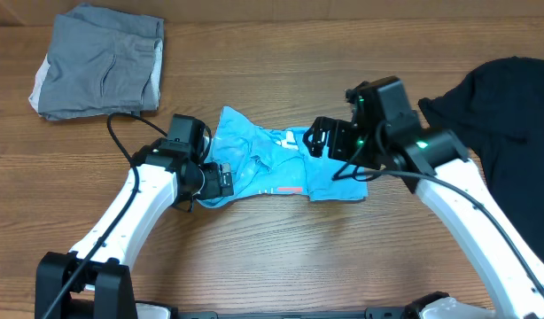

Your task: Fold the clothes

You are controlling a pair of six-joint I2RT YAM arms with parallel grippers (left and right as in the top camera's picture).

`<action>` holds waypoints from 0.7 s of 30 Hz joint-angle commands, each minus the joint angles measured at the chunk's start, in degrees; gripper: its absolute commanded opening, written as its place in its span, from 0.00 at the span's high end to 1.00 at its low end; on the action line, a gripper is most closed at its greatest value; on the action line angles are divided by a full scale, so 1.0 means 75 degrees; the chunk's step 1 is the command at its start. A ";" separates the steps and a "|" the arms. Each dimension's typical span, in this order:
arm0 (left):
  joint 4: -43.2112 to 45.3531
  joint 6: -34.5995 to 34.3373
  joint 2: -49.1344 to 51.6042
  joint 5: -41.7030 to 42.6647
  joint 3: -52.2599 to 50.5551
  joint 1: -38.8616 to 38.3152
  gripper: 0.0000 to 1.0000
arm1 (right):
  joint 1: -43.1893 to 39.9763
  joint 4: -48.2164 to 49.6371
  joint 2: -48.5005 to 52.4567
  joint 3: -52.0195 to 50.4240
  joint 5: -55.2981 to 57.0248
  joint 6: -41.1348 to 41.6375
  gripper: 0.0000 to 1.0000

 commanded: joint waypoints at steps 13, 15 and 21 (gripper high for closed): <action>0.0632 0.1821 -0.0143 0.2658 -0.0012 0.2731 0.00 | -0.0017 -0.1445 -0.2565 0.0070 0.2745 0.0597 0.00; 0.0664 0.1871 -0.0143 0.2661 -0.0012 0.2704 0.00 | -0.0017 -0.1594 -0.2949 0.0067 0.2818 0.0592 0.00; 0.0836 0.1836 0.0198 0.2751 -0.0012 0.2704 0.00 | -0.0017 -0.2244 -0.3351 0.0067 0.2818 0.0548 0.00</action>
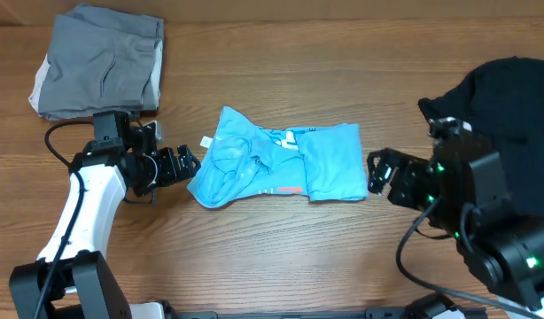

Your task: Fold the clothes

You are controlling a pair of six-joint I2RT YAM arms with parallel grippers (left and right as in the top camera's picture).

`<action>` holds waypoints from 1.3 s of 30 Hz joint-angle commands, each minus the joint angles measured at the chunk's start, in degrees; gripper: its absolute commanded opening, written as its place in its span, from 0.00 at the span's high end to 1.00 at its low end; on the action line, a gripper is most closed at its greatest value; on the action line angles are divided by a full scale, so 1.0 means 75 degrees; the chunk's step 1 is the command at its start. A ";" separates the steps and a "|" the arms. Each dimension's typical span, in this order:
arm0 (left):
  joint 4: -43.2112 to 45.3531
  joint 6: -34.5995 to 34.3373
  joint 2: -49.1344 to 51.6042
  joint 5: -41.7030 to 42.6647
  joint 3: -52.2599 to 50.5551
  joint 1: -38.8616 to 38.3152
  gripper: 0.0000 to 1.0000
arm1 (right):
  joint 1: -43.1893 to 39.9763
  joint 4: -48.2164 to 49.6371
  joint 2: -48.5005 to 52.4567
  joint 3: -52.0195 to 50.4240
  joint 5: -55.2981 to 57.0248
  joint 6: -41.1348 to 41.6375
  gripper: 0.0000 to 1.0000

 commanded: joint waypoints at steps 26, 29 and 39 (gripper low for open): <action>0.1440 0.1113 0.2183 0.0294 0.1565 -0.0568 0.00 | -0.0017 -0.0271 0.1358 0.0050 0.0157 0.0038 0.00; 0.1524 0.1556 0.2629 0.0924 0.1609 -0.0574 0.00 | -0.0017 -0.0271 0.1547 0.0050 0.0157 0.0038 0.00; 0.1953 0.2104 0.2783 0.1163 0.1617 -0.0574 0.00 | -0.0017 -0.0271 0.1953 0.0047 0.0154 0.0038 0.00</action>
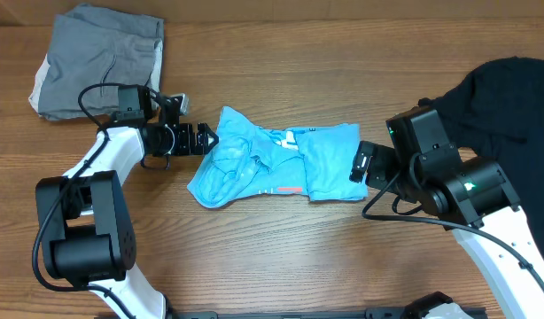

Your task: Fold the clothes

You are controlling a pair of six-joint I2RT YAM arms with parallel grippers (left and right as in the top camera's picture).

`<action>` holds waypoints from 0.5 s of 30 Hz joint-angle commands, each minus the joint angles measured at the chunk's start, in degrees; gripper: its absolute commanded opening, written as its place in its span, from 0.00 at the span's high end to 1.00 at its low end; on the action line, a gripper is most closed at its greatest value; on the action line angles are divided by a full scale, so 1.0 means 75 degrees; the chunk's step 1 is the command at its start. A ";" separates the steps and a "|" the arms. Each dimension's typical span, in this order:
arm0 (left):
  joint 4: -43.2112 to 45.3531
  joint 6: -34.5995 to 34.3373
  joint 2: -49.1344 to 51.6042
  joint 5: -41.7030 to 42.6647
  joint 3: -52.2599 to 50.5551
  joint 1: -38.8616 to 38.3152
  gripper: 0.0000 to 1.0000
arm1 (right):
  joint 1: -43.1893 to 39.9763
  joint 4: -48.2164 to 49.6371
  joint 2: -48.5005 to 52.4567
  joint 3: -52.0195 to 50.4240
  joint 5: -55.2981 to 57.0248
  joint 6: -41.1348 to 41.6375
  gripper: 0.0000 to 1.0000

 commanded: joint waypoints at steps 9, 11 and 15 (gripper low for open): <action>0.0026 0.0510 0.0420 0.0020 0.0149 -0.0073 0.00 | -0.0017 0.0035 0.0050 0.0044 0.0079 0.0035 0.00; -0.0015 0.0513 0.0615 0.0140 0.0152 -0.0090 0.00 | -0.0017 0.0035 0.0050 0.0044 0.0076 0.0035 0.00; -0.0017 0.0565 0.0979 0.0370 0.0149 -0.0178 0.00 | -0.0017 0.0035 0.0050 0.0044 0.0079 0.0035 0.00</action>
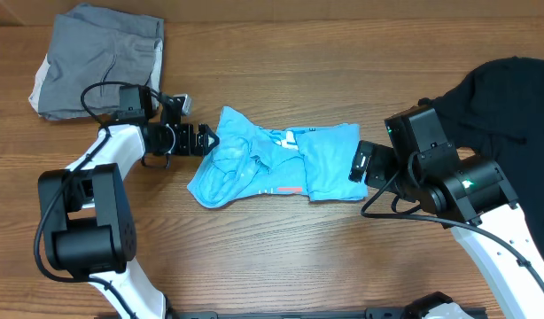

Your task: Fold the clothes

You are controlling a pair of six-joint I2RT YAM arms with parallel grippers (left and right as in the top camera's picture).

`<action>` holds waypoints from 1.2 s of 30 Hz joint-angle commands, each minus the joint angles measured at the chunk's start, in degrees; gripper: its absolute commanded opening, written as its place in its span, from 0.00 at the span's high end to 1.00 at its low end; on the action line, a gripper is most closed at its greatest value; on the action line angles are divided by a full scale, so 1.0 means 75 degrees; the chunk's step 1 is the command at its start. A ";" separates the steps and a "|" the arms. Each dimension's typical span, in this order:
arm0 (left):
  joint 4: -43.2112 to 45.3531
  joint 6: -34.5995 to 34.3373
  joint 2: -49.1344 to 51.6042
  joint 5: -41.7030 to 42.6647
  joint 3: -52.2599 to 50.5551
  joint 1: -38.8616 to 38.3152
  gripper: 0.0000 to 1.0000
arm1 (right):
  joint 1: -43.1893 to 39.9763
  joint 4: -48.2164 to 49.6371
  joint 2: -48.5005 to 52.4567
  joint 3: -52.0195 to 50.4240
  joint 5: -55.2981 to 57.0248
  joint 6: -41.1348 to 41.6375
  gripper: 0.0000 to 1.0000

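A light blue garment [272, 164] lies crumpled and partly folded at the middle of the table, its left part bunched, its right part flatter. My left gripper [206, 142] sits low at the garment's upper left edge, fingers apart and pointing right. My right gripper [358, 165] is at the garment's right edge, pointing left, its fingers spread; nothing is lifted.
A folded grey garment [99, 60] lies at the back left corner. A black garment [511, 106] is heaped at the right edge, behind my right arm. The bare wooden table [281, 53] runs along the back and front.
Almost nothing has changed. My left arm has shifted very slightly; both grippers stay at the same edges of the blue garment, which has not moved.
First both grippers were over the blue garment, the left at its lower left, the right at its upper right. Then both were off it, open, to either side. After that they stood at its upper left and right edges, where they remain.
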 commanded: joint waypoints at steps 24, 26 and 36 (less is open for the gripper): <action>-0.1489 0.0452 0.0764 0.0201 -0.0038 -0.1288 0.00 | -0.0017 0.0038 0.0009 0.0044 0.0082 0.0029 0.00; -0.1629 0.0452 0.0764 0.0055 -0.0038 -0.1300 0.00 | -0.0017 0.0038 0.0009 0.0047 0.0079 0.0029 0.00; -0.1775 0.0455 0.0764 0.0746 -0.0038 -0.1279 0.00 | -0.0017 0.0038 0.0009 0.0044 0.0082 0.0029 0.00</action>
